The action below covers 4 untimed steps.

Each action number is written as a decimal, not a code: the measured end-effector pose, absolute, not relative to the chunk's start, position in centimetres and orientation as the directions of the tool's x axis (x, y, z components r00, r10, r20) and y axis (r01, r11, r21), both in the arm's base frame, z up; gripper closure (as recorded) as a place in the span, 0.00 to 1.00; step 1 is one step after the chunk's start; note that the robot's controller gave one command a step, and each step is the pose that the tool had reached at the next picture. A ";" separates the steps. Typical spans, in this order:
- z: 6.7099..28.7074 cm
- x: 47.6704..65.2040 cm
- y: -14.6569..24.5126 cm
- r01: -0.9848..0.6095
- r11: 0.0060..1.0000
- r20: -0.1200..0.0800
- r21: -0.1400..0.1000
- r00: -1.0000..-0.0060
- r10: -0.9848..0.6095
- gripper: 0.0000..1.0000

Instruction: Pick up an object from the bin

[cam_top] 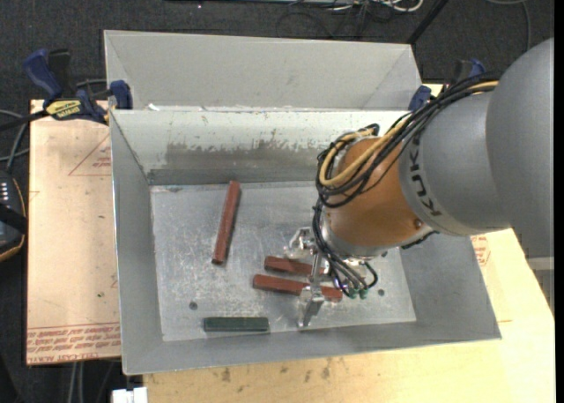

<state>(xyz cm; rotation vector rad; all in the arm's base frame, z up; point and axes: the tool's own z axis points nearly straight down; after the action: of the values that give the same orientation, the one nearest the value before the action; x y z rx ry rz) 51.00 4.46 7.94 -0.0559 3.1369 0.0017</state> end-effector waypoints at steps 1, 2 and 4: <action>7.8 50.6 5.3 0.072 0.997 -0.030 0.005 -0.997 0.072 1.00; 7.8 50.6 5.3 0.072 0.997 -0.030 0.005 -0.997 0.072 1.00; 9.4 50.3 5.2 0.070 0.998 -0.006 0.002 -0.998 0.070 1.00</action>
Offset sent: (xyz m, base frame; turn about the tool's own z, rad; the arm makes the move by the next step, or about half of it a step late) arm 0.0000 0.0000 0.0000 0.0000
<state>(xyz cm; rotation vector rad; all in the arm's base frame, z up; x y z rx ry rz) 50.27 5.25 9.36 0.1100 3.1337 0.0024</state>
